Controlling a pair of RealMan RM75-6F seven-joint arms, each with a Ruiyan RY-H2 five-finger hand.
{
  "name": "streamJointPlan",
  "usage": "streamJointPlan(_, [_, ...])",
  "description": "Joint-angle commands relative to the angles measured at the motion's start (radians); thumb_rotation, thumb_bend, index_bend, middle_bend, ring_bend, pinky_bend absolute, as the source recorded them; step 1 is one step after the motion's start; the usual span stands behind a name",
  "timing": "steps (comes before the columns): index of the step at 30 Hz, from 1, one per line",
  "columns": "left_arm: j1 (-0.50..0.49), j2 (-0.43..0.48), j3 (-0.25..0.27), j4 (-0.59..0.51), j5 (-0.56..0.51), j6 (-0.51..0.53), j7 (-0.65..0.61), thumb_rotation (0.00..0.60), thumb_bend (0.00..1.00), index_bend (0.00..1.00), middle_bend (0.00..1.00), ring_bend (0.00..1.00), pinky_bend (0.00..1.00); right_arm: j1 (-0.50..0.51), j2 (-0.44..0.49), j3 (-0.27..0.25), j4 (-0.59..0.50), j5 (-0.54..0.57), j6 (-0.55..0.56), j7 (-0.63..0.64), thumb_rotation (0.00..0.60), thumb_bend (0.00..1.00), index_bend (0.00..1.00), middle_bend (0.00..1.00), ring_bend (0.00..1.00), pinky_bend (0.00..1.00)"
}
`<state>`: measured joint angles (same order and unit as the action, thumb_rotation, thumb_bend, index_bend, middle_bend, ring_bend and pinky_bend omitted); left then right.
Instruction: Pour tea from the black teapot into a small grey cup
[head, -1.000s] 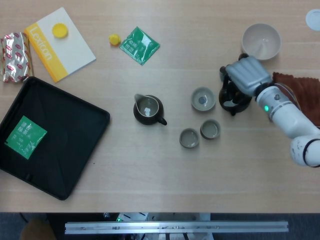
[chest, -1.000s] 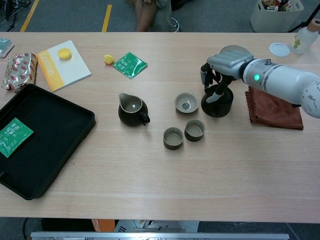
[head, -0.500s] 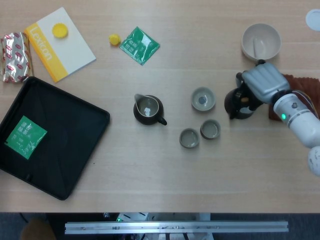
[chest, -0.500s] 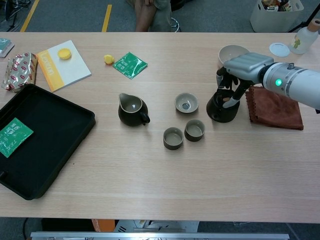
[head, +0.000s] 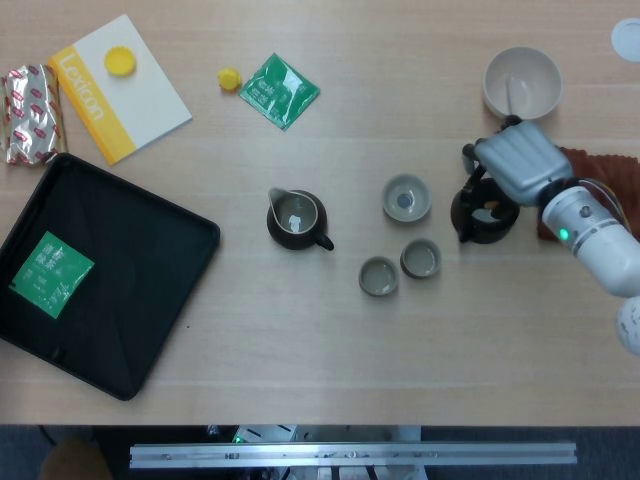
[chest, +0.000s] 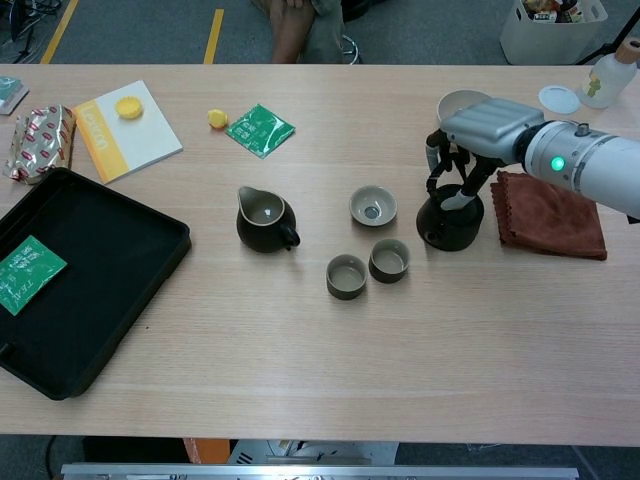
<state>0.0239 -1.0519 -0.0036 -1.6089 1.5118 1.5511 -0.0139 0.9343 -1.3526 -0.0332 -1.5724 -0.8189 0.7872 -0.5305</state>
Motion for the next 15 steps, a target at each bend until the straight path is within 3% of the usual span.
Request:
streamJointPlan(1, [0.001,0.0,0.0,0.0,0.0,0.001,-0.001,0.6,0.27,0.19,0.22,0.19,0.19,0.002,0.001,0.001,-0.001,-0.016,-0.006,0.002,0.546,0.32,0.43,0.48,0.47,0.23])
streamJointPlan(4, [0.002,0.001,0.001,-0.001,0.001,0.003,-0.002,0.6,0.27,0.19,0.22,0.19,0.19,0.002,0.003,-0.003,0.001,-0.033,-0.01,-0.002,0.598,0.4,0.47,0.5,0.49,0.24])
streamJointPlan(15, [-0.002,0.001,0.001,0.0,0.005,-0.002,-0.002,0.6,0.27,0.19,0.22,0.19,0.19,-0.009,-0.001,-0.001,0.018,-0.005,0.025,-0.03,0.6,0.41,0.52,0.54,0.56,0.29])
